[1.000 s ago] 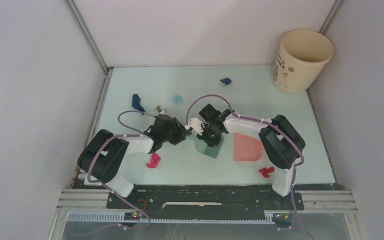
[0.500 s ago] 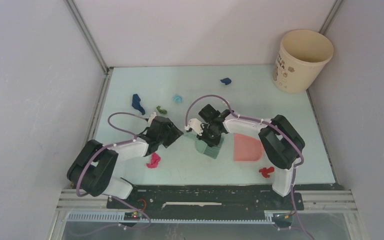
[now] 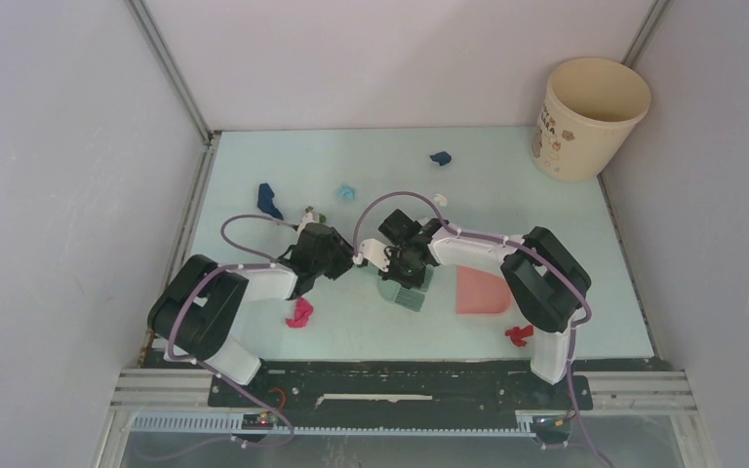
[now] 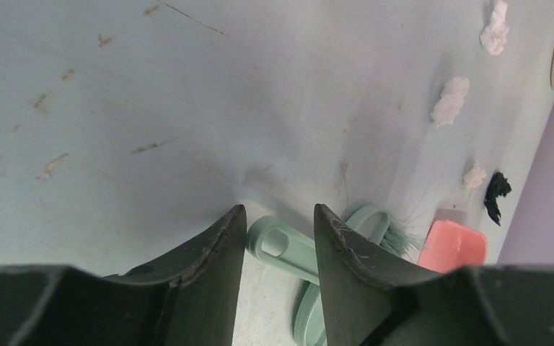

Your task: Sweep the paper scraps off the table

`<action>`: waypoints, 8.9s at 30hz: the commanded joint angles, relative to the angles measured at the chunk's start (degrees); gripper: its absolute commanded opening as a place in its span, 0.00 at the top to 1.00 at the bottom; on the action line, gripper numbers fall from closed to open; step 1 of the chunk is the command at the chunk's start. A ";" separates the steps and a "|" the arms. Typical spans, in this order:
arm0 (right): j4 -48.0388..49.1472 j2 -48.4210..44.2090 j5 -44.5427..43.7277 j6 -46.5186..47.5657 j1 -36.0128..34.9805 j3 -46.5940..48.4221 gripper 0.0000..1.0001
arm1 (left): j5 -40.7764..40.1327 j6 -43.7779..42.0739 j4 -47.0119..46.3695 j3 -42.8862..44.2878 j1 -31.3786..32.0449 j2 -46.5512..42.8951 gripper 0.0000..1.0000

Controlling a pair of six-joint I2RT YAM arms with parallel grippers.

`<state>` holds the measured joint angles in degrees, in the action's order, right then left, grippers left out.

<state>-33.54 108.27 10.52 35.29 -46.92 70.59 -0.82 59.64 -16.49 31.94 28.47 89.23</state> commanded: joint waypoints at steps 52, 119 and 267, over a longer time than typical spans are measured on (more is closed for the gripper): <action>-15.25 -17.04 55.61 4.05 15.33 1.18 0.35 | 35.65 -17.60 0.34 -7.97 0.80 -48.21 1.00; -49.49 -5.99 48.17 28.82 5.80 8.10 1.00 | 34.53 -46.44 41.78 10.92 12.20 -41.75 0.46; -40.47 -41.23 11.10 38.27 84.28 -0.27 1.00 | 25.38 -2.54 -3.48 29.60 28.52 0.21 1.00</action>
<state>-70.59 69.28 24.03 77.32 32.18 68.10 22.98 47.44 -8.38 49.21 54.19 78.30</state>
